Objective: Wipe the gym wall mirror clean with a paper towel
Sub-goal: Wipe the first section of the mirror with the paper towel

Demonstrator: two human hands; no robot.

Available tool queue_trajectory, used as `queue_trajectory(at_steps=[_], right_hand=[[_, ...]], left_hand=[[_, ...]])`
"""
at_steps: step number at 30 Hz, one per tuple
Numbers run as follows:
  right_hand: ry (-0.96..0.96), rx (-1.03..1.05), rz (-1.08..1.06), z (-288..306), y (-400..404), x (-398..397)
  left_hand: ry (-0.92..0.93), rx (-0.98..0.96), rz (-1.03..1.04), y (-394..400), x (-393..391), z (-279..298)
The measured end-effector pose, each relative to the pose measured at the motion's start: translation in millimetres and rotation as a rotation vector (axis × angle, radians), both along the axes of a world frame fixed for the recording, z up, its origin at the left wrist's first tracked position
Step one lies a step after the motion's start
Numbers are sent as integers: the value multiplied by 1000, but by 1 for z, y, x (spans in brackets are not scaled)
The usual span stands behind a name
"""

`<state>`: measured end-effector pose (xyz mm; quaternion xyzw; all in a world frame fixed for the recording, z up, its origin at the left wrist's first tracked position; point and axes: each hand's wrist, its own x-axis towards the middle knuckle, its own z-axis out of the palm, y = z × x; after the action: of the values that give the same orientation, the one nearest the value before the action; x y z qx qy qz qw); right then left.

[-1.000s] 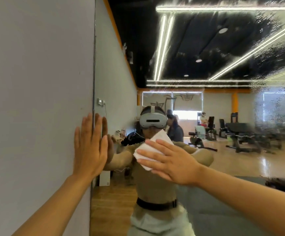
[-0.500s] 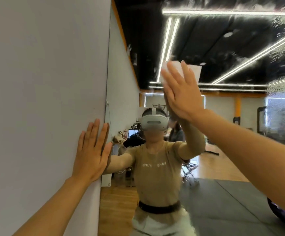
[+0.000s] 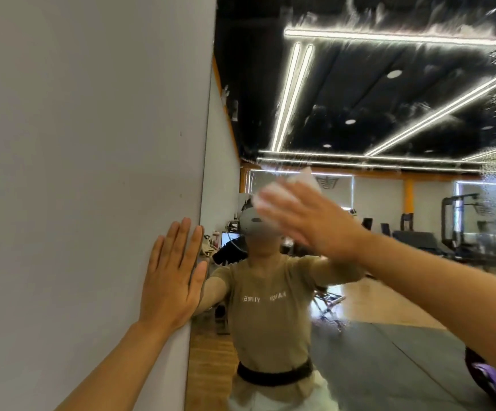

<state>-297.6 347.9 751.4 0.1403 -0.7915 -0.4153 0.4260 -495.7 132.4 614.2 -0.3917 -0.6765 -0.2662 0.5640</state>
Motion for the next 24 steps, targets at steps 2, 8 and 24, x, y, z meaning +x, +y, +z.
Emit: queue_trajectory(at_steps=[2, 8, 24], right_hand=[[133, -198, -19, 43, -12, -4], [411, -521, 8, 72, -47, -37], [-56, 75, 6, 7, -57, -45]], left_hand=[[17, -3, -14, -1, -3, -3], [41, -2, -34, -3, -5, -3], [1, 54, -129, -6, -5, -7]])
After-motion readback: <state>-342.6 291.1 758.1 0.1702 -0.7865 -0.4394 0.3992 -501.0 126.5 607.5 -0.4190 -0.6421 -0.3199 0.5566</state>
